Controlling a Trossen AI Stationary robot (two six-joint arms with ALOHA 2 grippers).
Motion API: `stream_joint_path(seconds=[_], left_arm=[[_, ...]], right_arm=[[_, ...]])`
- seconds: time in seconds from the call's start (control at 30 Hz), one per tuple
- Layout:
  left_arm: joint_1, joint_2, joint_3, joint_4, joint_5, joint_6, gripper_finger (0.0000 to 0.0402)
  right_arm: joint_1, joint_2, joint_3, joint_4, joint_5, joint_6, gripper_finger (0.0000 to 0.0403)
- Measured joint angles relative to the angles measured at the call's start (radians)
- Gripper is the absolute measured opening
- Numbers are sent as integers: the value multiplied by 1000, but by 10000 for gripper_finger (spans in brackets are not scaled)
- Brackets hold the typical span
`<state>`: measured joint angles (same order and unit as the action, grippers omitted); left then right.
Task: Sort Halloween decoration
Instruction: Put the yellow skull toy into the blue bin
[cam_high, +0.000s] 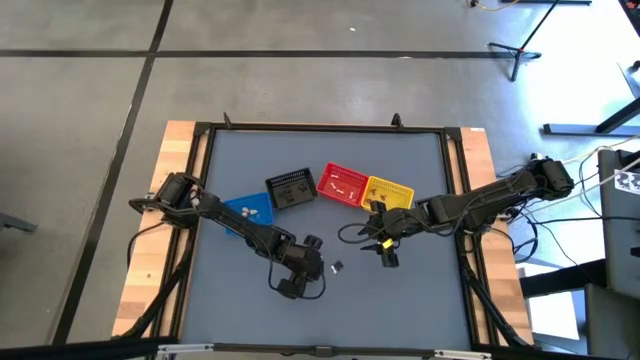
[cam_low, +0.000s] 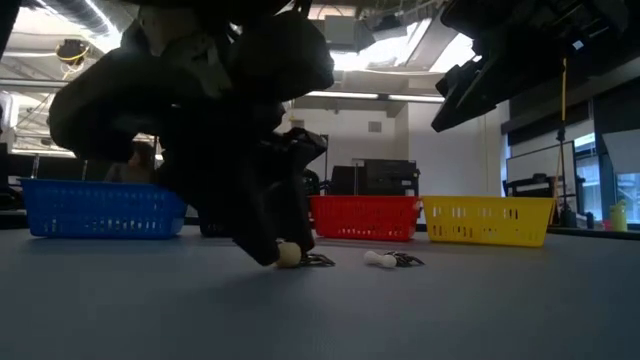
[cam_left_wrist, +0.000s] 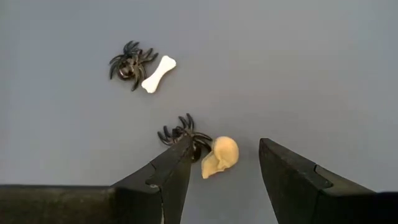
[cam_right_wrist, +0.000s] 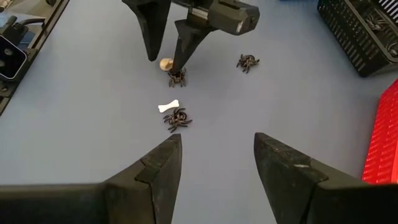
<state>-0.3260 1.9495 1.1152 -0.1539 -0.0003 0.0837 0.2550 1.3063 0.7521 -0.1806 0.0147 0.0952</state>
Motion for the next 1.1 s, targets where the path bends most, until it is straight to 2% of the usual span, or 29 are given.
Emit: stream_joint_path(seconds=[0.2,0.63,1.1], left_arm=[[-1,0,-1,7,-37,0,176],[-2,0,-2,10,-55,-3,102],[-35,0,-2,9,-104,-30,49]], right_arm=[[0,0,0,1,0,0,200],[0,0,0,0,0,0,200],[0,0,0,0,0,0,200]])
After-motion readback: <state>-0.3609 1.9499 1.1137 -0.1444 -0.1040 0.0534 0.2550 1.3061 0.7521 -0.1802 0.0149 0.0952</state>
